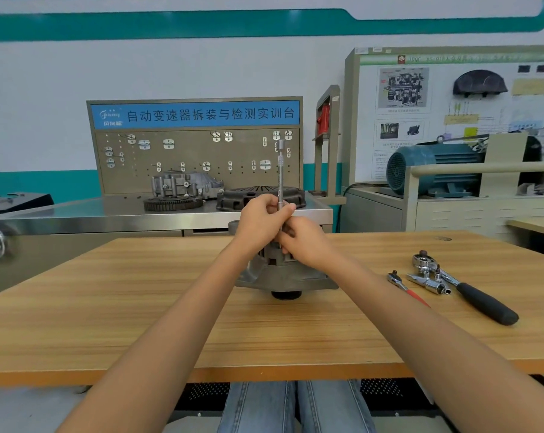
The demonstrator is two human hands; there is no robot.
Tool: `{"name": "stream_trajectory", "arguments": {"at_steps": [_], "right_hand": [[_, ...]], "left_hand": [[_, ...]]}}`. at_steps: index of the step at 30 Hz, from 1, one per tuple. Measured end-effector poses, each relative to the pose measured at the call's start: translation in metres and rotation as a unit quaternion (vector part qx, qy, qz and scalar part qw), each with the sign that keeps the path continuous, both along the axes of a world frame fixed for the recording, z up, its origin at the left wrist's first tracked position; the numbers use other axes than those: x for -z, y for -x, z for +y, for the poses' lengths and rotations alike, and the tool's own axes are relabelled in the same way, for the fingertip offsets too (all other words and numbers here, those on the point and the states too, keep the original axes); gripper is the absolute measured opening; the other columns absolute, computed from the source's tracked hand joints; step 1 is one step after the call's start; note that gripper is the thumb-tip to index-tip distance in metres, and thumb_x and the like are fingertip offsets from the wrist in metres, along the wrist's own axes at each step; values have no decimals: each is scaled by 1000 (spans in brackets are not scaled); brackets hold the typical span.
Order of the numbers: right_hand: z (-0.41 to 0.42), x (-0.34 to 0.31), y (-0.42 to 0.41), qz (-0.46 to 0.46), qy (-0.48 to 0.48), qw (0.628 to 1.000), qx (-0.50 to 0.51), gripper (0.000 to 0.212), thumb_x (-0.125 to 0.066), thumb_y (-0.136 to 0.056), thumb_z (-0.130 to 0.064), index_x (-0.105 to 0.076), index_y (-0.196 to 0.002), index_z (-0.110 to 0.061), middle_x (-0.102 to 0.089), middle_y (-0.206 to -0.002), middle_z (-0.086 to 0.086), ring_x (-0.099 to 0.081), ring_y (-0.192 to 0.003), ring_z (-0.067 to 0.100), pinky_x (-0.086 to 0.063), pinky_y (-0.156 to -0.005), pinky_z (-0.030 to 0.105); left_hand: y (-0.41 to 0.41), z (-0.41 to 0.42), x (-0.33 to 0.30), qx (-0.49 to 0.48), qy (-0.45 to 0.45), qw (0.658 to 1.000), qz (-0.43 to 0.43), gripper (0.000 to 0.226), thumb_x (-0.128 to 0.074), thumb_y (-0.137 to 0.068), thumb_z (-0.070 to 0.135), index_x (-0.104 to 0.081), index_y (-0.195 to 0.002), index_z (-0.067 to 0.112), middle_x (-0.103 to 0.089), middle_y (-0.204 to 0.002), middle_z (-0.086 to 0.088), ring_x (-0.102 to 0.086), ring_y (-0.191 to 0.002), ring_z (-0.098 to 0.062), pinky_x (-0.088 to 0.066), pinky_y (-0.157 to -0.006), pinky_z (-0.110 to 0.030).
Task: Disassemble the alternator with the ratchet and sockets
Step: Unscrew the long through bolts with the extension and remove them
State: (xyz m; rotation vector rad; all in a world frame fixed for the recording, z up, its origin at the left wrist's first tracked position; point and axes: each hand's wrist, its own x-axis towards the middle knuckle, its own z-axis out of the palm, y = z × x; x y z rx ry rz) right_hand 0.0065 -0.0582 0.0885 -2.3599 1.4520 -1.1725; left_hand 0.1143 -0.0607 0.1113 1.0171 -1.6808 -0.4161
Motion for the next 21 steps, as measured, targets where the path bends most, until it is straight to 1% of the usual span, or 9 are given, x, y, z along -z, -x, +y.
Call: {"name": "stream_trajectory", "arguments": {"at_steps": [1,3,5,9,12,14,16,18,21], "right_hand": [[0,-1,0,7,2,1000,-1,14,-49,-96,-21,-58,-104,-14,-57,-67,-5,-56,-63,9,-49,-65,30],[0,-1,-1,16,-1,1000,1,10,-48,-97,-22,-56,-98,-17,-56,-66,-6,-54,-62,9,-49,-65,32],[0,-2,-1,25,-9,1000,4,13,-47,-98,-23,-57,-95,-15,-56,-66,-5,-55,-63,11,-49,-66,34],[4,-4,0,38,-22,999,3,21,-44,-99,-22,-58,-106,-7,-64,-83,11,-63,-80,27,-53,-77,45],[5,-3,-1,43,-20,999,0,24,-48,-97,-20,-58,-113,-5,-67,-93,16,-63,-85,29,-52,-81,49],[4,-2,-1,44,-19,999,4,24,-49,-96,-19,-57,-114,-5,-66,-92,16,-63,-83,29,-52,-80,49],[3,-2,0,42,-23,999,7,22,-48,-96,-18,-58,-111,-5,-66,-90,16,-62,-82,30,-52,-79,50],[3,-2,0,43,-24,999,8,23,-49,-96,-18,-58,-111,-3,-66,-91,18,-63,-84,32,-51,-79,52],[2,-3,-1,42,-24,999,9,26,-49,-95,-20,-59,-112,-3,-67,-93,20,-63,-85,33,-51,-80,53]], "left_hand": [[-3,1,2,23,-4,1000,3,13,-59,-94,23,-65,-95,12,-62,-78,5,-58,-80,-13,-47,-71,-26],[-10,2,4,63,-19,997,27,13,-55,-95,18,-68,-91,18,-68,-89,0,-64,-87,-15,-52,-79,-31],[-13,1,3,85,-36,994,52,13,-58,-93,14,-68,-89,22,-71,-91,-2,-67,-88,-16,-55,-81,-30],[-10,-2,1,59,-47,995,68,5,-70,-86,15,-66,-90,14,-67,-82,-1,-64,-80,-16,-54,-72,-27],[-3,-3,1,9,-40,996,78,21,-77,-80,19,-56,-76,20,-59,-72,3,-57,-72,-13,-50,-69,-28],[1,-4,1,-28,-22,997,62,28,-78,-79,23,-51,-74,22,-56,-72,6,-54,-70,-8,-49,-70,-28],[1,-3,2,-43,-8,998,51,30,-77,-80,25,-48,-74,21,-53,-70,7,-50,-67,-5,-46,-64,-24],[-2,-3,3,-15,-10,999,41,23,-73,-84,27,-52,-76,20,-53,-68,7,-50,-64,-5,-41,-59,-20],[-10,-2,7,57,-9,998,14,19,-60,-93,27,-61,-76,18,-55,-62,14,-50,-58,5,-39,-55,-11]]}}
